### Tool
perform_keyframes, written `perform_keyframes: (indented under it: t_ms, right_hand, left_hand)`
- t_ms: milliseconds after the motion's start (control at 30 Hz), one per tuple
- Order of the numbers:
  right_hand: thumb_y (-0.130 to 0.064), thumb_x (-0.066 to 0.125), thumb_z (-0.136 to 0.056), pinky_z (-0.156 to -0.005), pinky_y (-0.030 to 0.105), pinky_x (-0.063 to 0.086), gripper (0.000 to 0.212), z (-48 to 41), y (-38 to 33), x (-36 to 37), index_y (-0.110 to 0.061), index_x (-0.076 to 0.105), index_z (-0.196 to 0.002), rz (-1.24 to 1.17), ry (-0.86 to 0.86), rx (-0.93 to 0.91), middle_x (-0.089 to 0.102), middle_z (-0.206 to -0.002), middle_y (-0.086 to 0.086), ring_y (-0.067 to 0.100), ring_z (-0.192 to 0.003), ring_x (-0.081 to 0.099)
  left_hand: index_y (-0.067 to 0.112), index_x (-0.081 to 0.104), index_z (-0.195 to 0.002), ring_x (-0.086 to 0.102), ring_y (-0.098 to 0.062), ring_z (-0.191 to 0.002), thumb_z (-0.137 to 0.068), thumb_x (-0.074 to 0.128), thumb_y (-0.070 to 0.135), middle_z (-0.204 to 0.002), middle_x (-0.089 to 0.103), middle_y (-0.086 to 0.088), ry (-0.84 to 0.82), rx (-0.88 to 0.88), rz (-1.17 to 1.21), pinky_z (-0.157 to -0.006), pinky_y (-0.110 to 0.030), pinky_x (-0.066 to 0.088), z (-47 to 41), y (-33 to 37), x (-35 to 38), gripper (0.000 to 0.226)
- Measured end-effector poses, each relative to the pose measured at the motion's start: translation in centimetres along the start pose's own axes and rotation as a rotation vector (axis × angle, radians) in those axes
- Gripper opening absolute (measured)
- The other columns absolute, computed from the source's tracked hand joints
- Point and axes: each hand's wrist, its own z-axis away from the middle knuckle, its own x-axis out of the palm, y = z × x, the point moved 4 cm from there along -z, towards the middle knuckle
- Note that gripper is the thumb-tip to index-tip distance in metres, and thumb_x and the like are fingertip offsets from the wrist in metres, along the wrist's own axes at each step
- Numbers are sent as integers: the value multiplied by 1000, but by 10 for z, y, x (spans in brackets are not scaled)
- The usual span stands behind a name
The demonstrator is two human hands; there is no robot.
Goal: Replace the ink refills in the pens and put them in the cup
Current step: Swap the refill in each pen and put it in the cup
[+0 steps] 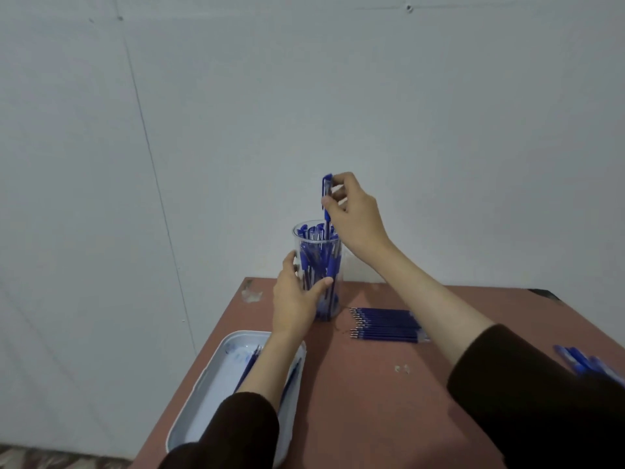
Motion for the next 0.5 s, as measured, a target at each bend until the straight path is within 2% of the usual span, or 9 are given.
perform_keyframes:
  t_ms: [100,233,367,433,500]
  right_hand:
    - [-11,57,-90,-65,31,43,38,0,9,5,-21,44,-124,157,-39,-15,65,-72,1,17,-67,56]
    - [-15,61,-87,-85,38,45,24,3,19,14,-20,53,-110,333,-144,-2,67,-75,0,20,-80,60]
    - [-23,60,-90,-93,39,43,10,3,22,13,-18,68,-95,366,-182,17,60,-72,-7,18,-87,58]
    - [-29,58,-93,-90,37,41,25,3,22,11,-14,70,-77,385,-210,-7,51,-58,-12,14,-73,50]
    - [-36,50,-97,-87,36,36,46,6,22,12,-13,61,-58,439,-241,-35,43,-48,-9,11,-68,39]
  left_hand:
    - [14,35,-141,54,-9,-104,-79,76,22,-129,57,-8,-5,23,19,-86,-21,43,-1,0,-1,75]
    - [15,36,-140,52,-4,-97,-79,76,22,-125,59,-5,-7,33,24,-73,-5,40,0,0,-2,73]
    - [15,37,-140,53,-4,-97,-79,76,22,-124,60,-5,1,27,34,-78,-12,39,1,1,-3,73]
    - [15,37,-139,53,-5,-98,-79,76,21,-123,60,-5,-2,24,36,-81,-15,40,1,2,-3,72]
    - [15,37,-139,53,-6,-99,-79,76,21,-123,59,-5,-5,22,37,-83,-17,40,2,3,-3,73]
